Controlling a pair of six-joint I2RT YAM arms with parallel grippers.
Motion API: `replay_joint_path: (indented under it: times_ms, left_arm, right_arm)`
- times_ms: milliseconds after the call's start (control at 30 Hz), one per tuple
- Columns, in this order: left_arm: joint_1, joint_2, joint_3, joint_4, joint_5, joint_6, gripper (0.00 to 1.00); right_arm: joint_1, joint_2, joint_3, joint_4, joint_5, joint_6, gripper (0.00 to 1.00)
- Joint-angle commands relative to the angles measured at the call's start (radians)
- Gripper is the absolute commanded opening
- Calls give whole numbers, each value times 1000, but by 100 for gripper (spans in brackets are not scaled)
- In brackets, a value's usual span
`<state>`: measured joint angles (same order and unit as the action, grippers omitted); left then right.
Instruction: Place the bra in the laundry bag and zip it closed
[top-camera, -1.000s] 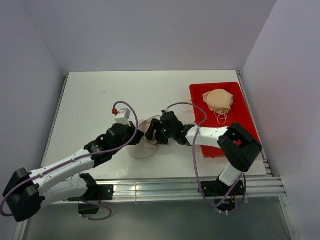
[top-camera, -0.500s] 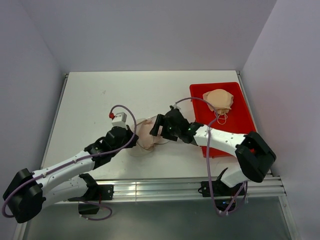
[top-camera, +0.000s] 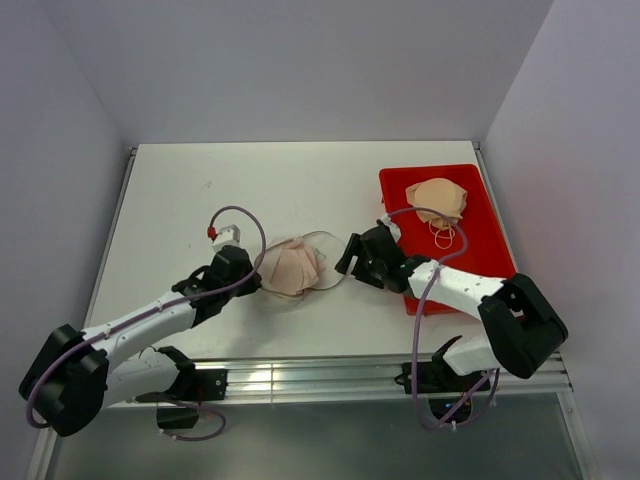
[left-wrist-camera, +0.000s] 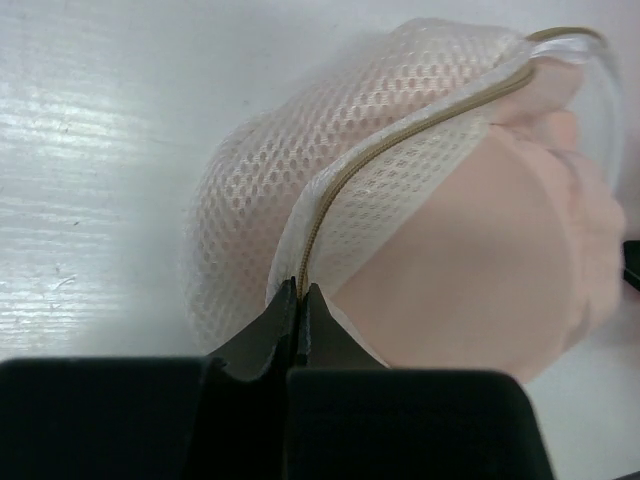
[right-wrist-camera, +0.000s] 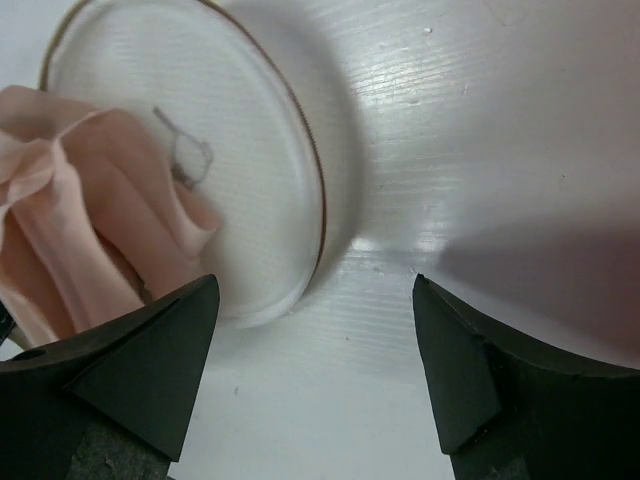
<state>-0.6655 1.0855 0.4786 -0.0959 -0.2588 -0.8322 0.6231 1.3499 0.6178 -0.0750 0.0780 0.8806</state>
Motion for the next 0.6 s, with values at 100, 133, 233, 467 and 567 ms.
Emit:
replay_joint_path:
  times_ms: [100, 133, 233, 467, 567]
  left_arm:
    - [56, 71, 15, -19, 47, -13, 0]
    - [58, 76, 11, -12, 53, -10, 0]
    - [63, 79, -1, 8, 70, -12, 0]
    - [70, 88, -1, 19, 89, -1, 0]
    - [73, 87, 5, 16, 102, 4, 0]
  right_arm:
    - [-14, 87, -6, 167, -24, -22, 84]
    - [-17, 97, -13, 206, -38, -22, 84]
    - [-28, 135, -26, 283, -64, -14, 82]
    - [-36, 231, -64, 487, -116, 35, 49]
    - [-36, 249, -76, 547, -145, 57, 26]
